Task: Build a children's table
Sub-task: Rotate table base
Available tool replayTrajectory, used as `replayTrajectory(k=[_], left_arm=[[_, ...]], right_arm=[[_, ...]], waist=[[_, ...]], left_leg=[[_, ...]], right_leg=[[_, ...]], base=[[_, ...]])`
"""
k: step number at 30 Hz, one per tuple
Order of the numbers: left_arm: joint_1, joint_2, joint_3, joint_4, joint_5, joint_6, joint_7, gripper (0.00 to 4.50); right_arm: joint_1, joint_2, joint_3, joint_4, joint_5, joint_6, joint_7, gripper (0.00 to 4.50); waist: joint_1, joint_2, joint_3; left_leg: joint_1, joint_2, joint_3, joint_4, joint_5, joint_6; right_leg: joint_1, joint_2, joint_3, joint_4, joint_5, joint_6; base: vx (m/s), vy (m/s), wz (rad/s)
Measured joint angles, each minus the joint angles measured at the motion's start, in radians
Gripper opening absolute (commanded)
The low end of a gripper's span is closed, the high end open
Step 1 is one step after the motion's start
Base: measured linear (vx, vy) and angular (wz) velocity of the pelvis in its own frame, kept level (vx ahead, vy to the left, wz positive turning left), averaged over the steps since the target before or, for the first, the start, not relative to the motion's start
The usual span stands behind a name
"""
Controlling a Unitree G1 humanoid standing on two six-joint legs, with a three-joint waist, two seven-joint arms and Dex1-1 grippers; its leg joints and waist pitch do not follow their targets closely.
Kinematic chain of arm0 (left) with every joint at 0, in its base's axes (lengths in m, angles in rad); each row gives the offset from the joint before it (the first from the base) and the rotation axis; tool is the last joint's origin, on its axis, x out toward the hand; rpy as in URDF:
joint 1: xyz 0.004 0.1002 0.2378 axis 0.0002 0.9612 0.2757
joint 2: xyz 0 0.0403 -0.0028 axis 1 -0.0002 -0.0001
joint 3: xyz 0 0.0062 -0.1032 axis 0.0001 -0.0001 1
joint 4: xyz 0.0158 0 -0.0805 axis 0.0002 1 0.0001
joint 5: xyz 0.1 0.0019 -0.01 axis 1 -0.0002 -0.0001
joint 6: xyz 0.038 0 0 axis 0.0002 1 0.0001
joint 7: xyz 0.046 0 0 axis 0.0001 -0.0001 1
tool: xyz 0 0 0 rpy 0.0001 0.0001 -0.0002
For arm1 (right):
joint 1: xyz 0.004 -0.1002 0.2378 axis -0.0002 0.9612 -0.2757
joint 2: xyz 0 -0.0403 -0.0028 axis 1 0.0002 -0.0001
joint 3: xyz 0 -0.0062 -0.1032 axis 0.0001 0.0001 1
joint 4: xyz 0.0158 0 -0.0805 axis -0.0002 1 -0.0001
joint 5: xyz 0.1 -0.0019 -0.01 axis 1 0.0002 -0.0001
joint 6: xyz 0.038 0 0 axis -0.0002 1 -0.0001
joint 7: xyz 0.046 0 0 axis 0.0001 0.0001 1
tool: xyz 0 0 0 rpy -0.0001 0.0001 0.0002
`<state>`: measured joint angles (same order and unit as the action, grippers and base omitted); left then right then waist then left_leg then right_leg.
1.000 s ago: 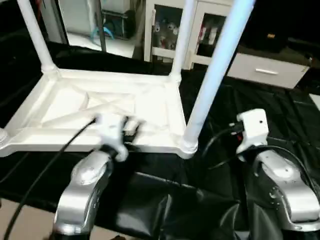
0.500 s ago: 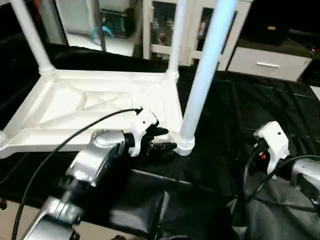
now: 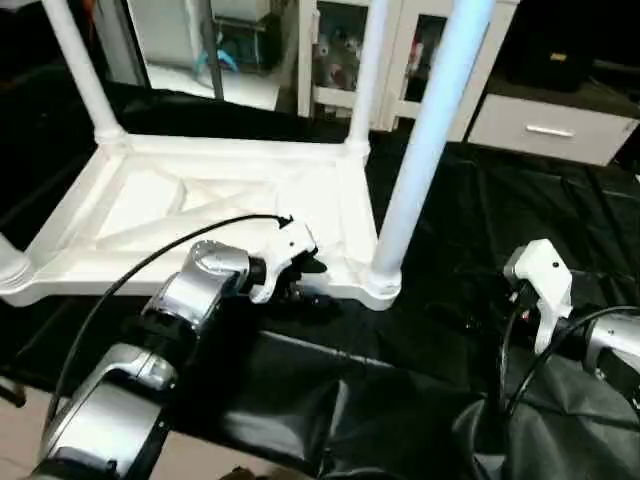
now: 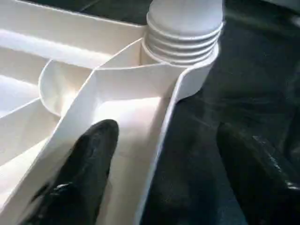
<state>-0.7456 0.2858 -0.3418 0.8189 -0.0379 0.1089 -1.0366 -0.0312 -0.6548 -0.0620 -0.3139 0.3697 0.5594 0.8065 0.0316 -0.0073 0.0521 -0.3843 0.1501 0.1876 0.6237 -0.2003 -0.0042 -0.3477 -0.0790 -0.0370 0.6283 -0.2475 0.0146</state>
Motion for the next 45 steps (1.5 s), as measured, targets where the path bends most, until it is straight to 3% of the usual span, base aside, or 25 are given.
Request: replayTrajectory(k=[7, 8, 11, 25, 39, 40, 45], left_arm=[[-0.058, -0.028, 0.011, 0.122, 0.018, -0.065, 0.02, 2.83], [-0.07, -0.034, 0.012, 0.144, 0.021, -0.075, 0.021, 2.62], [-0.09, -0.045, 0.011, 0.178, 0.032, -0.095, 0.02, 2.56], [-0.167, -0.071, -0.014, 0.321, 0.112, -0.184, -0.027, 1.41], [-0.191, -0.089, -0.049, 0.357, 0.181, -0.232, -0.062, 0.47], [-0.189, -0.09, -0.051, 0.357, 0.189, -0.236, -0.072, 0.25], [-0.172, -0.092, -0.052, 0.336, 0.196, -0.241, -0.117, 0.08]], right_arm=[[0.005, -0.001, 0.004, -0.008, 0.009, 0.0, 0.004, 3.79], [0.007, -0.002, 0.005, -0.008, 0.009, 0.0, 0.005, 3.79], [0.011, -0.004, 0.008, -0.012, 0.009, 0.0, 0.006, 3.79], [0.029, -0.01, 0.024, -0.028, 0.008, -0.003, 0.009, 3.79], [0.039, -0.009, 0.032, -0.029, 0.007, -0.012, 0.006, 3.79], [0.039, -0.008, 0.032, -0.029, 0.007, -0.016, 0.005, 3.79], [0.04, 0.006, 0.039, -0.029, 0.004, -0.019, -0.006, 3.79]], waist=[[0.005, 0.0, 0.0], [0.005, 0.0, 0.0], [0.006, 0.0, 0.0], [0.006, 0.001, 0.0], [0.006, 0.006, -0.002], [0.005, 0.006, -0.002], [0.003, 0.012, -0.006]], left_leg=[[0.0, 0.002, 0.011, 0.0, 0.0, 0.002], [0.0, 0.002, 0.011, 0.0, 0.0, 0.002], [0.0, 0.002, 0.012, 0.0, 0.0, 0.003], [0.0, 0.002, 0.014, 0.0, 0.0, 0.003], [0.0, 0.002, 0.016, -0.002, 0.0, 0.004], [0.0, 0.002, 0.016, -0.002, 0.0, 0.004], [0.0, 0.002, 0.018, -0.006, -0.003, 0.008]], right_leg=[[0.0, -0.005, 0.0, 0.0, 0.0, 0.0], [0.0, -0.005, 0.0, 0.0, 0.0, 0.0], [0.0, -0.006, -0.001, 0.0, 0.0, 0.0], [0.0, -0.009, -0.003, -0.001, 0.0, 0.0], [0.0, -0.01, -0.003, -0.003, 0.0, 0.0], [0.0, -0.01, -0.003, -0.004, 0.0, 0.0], [0.002, -0.01, -0.003, -0.012, 0.0, 0.0]], base=[[0.0, 0.0, 0.0], [0.0, 0.0, 0.0], [0.0, 0.0, 0.0], [0.0, 0.0, 0.0], [0.0, 0.0, 0.0], [0.0, 0.0, 0.0], [0.0, 0.0, 0.0]])
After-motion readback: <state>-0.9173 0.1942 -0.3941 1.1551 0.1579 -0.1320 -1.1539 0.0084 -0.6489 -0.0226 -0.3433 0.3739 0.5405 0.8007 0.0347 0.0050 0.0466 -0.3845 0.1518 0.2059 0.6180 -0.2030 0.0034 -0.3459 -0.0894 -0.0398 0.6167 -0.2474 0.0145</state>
